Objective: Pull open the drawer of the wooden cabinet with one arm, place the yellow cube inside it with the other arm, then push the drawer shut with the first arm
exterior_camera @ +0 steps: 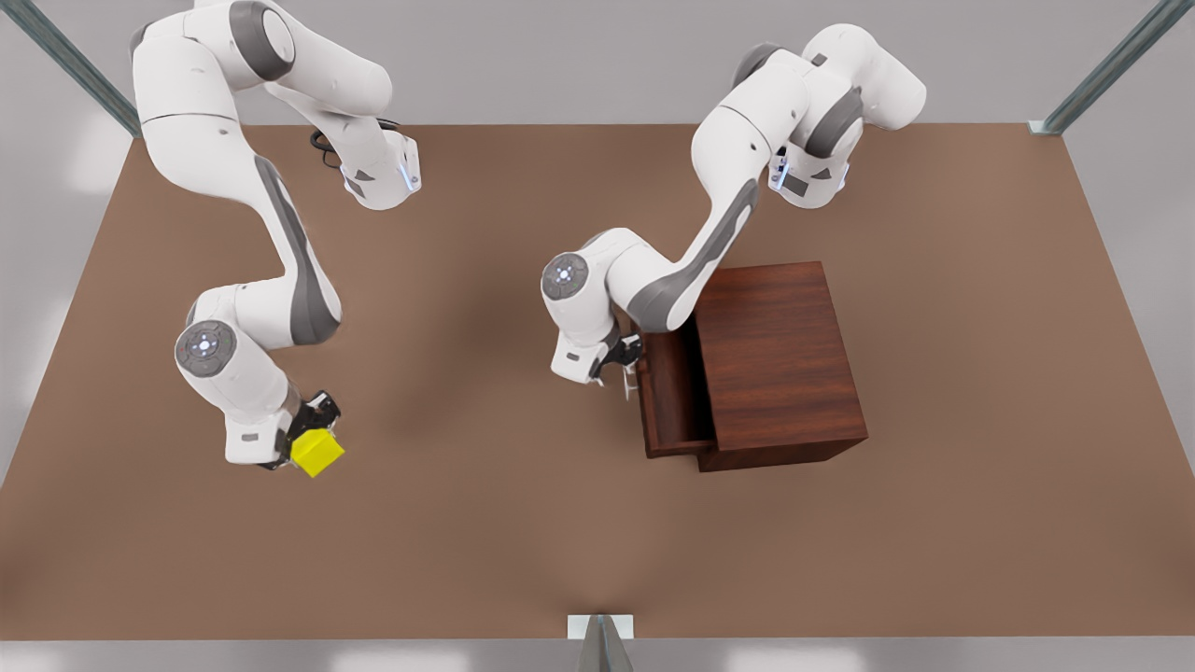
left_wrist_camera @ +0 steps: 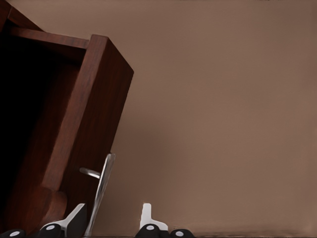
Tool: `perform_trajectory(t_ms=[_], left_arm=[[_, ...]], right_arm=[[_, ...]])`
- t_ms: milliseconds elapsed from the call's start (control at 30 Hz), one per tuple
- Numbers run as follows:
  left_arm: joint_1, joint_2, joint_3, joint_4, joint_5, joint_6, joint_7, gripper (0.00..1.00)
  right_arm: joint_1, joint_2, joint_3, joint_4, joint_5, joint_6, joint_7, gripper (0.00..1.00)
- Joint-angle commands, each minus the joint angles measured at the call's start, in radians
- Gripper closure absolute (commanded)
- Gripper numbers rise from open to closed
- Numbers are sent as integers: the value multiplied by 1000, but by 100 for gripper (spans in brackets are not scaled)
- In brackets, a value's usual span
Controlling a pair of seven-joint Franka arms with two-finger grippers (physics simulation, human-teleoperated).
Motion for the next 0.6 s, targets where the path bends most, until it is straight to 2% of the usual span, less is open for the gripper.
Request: perform_trajectory(t_ms=[0, 33, 100, 167, 200, 300, 367, 433, 500, 533, 567], left_arm=[[-1, -7, -18, 51, -19, -23, -49, 32], [2, -32, -18, 134, -62, -104, -47, 28], [66, -99, -19, 137, -94, -155, -4, 22], [176, -142, -19, 137, -144, -259, 233, 10], [249, -159, -19, 137, -146, -309, 396, 0], [485, -217, -15, 134, -197, -346, 870, 0], [601, -248, -13, 132, -197, -366, 1119, 0], [684, -283, -22, 128, -203, -397, 1222, 0], [720, -436, -27, -53, -210, -351, 1261, 0], [723, -550, -25, -229, -209, -232, 1261, 0], [723, -585, -27, -286, -210, -189, 1252, 0]], right_arm=[[4, -7, 3, 84, 44, -223, 68, 39], [7, -23, 20, 122, 47, -261, 113, 39], [11, -29, 53, 179, 42, -335, 208, 39], [29, -26, 105, 177, 42, -336, 398, 39], [84, -24, 106, 179, 41, -336, 513, 39], [249, -20, 106, 179, 38, -336, 794, 39], [339, 29, 95, 246, 15, -336, 950, 39], [406, 77, 87, 312, 15, -338, 1098, 39], [537, 149, 27, 416, 18, -338, 1274, 39], [570, 175, 23, 450, 19, -336, 1363, 39], [609, 203, 21, 494, 18, -338, 1426, 39]])
